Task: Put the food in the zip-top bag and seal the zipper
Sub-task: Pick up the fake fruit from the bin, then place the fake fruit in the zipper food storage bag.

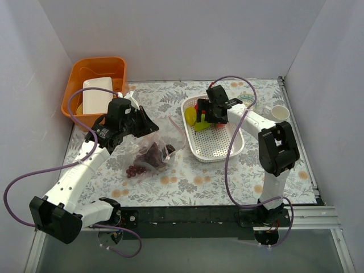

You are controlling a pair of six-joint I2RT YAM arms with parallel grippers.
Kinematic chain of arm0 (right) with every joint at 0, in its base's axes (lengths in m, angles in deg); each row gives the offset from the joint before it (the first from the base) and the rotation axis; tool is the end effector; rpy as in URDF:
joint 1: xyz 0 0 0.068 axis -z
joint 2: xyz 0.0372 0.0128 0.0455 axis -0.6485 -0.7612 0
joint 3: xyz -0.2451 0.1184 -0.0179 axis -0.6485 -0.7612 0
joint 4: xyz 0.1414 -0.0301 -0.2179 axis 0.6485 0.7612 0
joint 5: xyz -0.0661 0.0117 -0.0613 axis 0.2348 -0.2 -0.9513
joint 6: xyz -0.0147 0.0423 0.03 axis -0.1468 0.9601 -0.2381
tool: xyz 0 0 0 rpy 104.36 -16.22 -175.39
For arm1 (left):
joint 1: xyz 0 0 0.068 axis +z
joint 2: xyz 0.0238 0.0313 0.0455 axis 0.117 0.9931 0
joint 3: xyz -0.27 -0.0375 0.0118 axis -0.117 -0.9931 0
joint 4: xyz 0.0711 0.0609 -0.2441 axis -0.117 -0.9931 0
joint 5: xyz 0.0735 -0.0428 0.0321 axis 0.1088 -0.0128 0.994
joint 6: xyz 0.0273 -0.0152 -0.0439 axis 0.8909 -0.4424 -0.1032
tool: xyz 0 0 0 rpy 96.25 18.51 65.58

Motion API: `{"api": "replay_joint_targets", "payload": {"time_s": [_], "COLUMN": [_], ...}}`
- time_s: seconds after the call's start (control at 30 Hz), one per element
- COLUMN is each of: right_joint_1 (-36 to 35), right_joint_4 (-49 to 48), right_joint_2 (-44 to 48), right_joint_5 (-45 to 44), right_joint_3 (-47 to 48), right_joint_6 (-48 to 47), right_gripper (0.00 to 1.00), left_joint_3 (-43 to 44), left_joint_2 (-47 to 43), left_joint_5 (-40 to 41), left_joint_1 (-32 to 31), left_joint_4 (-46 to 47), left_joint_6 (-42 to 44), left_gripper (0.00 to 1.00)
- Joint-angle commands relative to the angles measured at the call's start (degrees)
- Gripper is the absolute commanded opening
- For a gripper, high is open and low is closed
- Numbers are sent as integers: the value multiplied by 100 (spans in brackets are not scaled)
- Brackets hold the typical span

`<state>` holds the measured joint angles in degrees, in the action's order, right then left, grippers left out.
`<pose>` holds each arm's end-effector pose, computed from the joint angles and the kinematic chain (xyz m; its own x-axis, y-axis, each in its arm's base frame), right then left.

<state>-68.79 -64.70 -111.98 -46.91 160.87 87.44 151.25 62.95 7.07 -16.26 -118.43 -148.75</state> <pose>0.3738 0.1964 0.2351 -0.7650 0.0774 -0.6393 -0.0694 0.9771 0.2013 0.2215 -0.1024 0.3454 -0.6629 -0.7444 -0.0806 -0.3906 0.4356 -0.8110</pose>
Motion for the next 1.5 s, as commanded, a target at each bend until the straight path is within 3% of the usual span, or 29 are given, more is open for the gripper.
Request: {"api": "replay_joint_targets", "payload": {"time_s": [0.0, 0.37, 0.47, 0.53, 0.6, 0.8, 1.03, 1.23, 1.47], "right_joint_1": [41, 103, 103, 103, 103, 103, 94, 15, -828], "right_joint_4": [-397, -828, -757, -661, -678, -1197, -1285, -828, -1091], "right_joint_2": [-185, -932, -1143, -1170, -1057, -125, 1016, 1535, 2494], "right_joint_5": [-152, -267, -284, -293, -267, -56, 444, 1613, 1589], "right_joint_3": [511, 572, 652, 661, 416, -402, -816, -666, -825], "right_joint_6": [223, 531, 426, 356, 347, 276, 39, -260, -321], "right_gripper": [98, 98, 94, 83, 63, 42, 41, 37, 34], "left_joint_3": [110, 145, 119, 93, 49, 22, 14, -57, -101], "left_joint_2": [-48, 58, 31, -4, -21, -4, -39, -118, -83], "left_joint_5": [-32, -49, -14, 12, 30, -32, -6, -14, -76], "left_joint_1": [31, 31, 31, 31, 31, 31, 31, 31, 31], "left_joint_4": [92, 127, 127, 110, 101, 145, 110, 92, 154], "left_joint_6": [18, 10, 18, 27, 10, 1, 36, 45, 45], "left_gripper": [0, 0, 0, 0, 0, 0, 0, 0, 0]}}
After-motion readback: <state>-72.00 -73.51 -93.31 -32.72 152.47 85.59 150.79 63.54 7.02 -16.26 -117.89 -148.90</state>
